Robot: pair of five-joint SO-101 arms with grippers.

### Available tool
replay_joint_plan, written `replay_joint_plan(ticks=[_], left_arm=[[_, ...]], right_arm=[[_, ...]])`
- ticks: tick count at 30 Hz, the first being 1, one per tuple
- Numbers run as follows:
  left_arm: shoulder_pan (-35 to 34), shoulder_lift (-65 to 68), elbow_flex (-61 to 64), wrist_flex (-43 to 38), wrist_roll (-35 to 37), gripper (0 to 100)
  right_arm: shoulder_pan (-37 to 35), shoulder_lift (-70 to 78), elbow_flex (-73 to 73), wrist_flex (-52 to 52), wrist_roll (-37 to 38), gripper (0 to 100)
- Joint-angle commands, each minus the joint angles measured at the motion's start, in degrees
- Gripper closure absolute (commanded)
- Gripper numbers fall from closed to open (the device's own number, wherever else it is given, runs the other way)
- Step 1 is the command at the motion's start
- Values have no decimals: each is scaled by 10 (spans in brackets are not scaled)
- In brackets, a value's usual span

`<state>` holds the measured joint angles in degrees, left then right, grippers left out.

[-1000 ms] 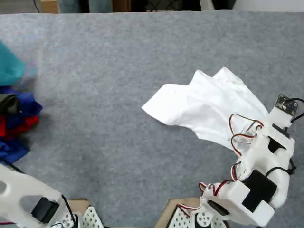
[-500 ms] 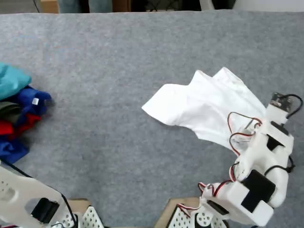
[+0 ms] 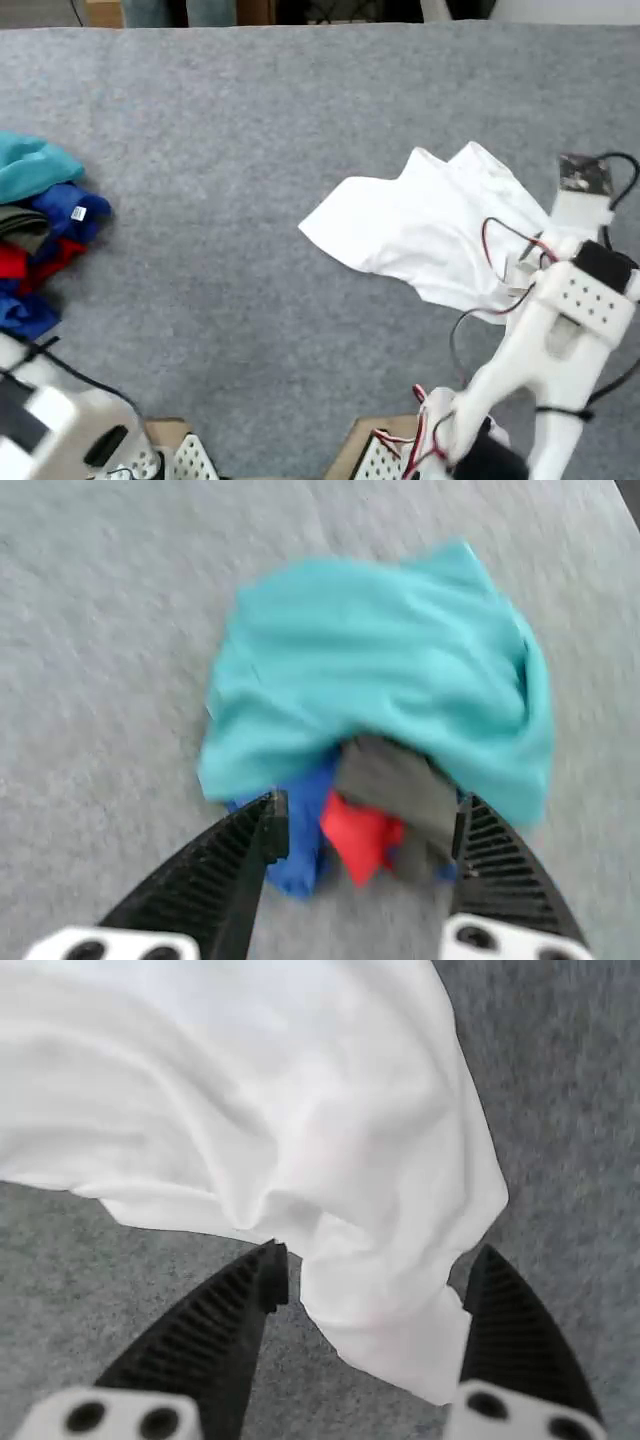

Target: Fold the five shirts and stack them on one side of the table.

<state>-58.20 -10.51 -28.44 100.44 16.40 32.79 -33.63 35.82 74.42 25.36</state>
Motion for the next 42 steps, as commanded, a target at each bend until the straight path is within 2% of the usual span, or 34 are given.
replay_joint_plan(ticks=[1, 4, 10, 15, 18, 20, 23, 27, 30, 33, 38, 42], left_arm=[[110, -107, 203, -16, 2, 723], [235, -164, 395, -113, 1, 723], [495, -221, 649, -343, 11, 723], [662, -195, 684, -441, 117, 718], [748, -149, 676, -500, 127, 718], [789, -100, 662, -528, 127, 718], [807, 1, 604, -557, 126, 718], [807, 171, 457, -543, 128, 722], [810, 291, 332, -472, 145, 728], [804, 394, 211, -393, 194, 798], [804, 520, 48, -312, 135, 960], [808, 562, -46, -207, 105, 974]], right_arm=[[-74, -48, -34, 21, 53, 712], [-120, -43, -30, 25, 80, 712], [-101, -28, -17, 76, 82, 712], [3, -28, -15, 115, 83, 712], [80, -28, -19, 143, 84, 712], [121, -28, -19, 167, 84, 712], [164, -28, -17, 189, 104, 712], [205, -28, -19, 219, 147, 712], [229, -28, -19, 220, 160, 712], [250, -29, -19, 220, 172, 712], [275, -29, -19, 220, 177, 712], [281, -29, -19, 220, 190, 712]])
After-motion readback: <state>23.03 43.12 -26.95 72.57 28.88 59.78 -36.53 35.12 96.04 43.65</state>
